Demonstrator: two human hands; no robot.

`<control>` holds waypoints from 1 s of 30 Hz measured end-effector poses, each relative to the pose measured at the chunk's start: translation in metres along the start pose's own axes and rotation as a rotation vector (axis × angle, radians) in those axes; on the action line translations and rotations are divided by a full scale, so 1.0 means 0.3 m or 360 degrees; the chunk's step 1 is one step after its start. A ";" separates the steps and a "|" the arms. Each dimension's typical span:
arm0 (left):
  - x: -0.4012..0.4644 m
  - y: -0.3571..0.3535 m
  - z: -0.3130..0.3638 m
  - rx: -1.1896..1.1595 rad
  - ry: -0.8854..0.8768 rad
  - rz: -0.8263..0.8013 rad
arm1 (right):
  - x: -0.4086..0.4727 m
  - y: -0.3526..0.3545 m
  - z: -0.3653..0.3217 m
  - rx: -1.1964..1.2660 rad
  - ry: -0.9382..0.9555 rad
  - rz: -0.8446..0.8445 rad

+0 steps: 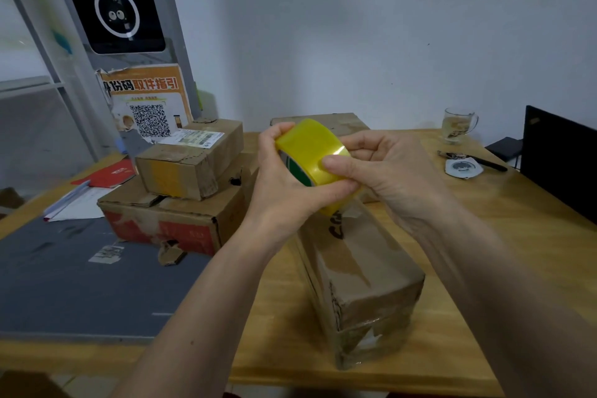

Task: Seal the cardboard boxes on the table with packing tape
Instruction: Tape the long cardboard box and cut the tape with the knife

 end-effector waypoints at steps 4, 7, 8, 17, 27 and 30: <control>-0.004 0.006 0.015 0.0014 -0.0073 0.0017 | 0.001 -0.018 0.027 0.0256 -0.0075 -0.0167; -0.003 0.010 0.019 0.0019 -0.0089 0.0036 | 0.001 -0.026 0.027 0.0365 -0.0083 -0.0280; -0.003 0.013 0.018 0.0019 -0.0090 0.0045 | 0.000 -0.030 0.025 0.0385 -0.0084 -0.0298; -0.003 0.007 -0.008 0.0058 -0.0050 0.0071 | -0.006 -0.043 0.044 0.0462 -0.0191 -0.0212; 0.004 0.091 -0.053 -0.0041 -0.0011 0.0481 | -0.040 -0.025 0.064 -0.0377 -0.0111 -0.0236; 0.003 0.090 -0.062 -0.0092 0.0000 0.0468 | -0.033 -0.018 0.049 -0.0331 -0.0057 -0.0178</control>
Point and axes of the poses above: each hand's wrist, its own x-axis towards the middle knuckle, its own y-axis out of the back of the hand, z = x × y, the point moved 10 cm from there along x, towards the middle knuckle, and after that the axes turned 12 degrees about -x, right-handed, at the moved point
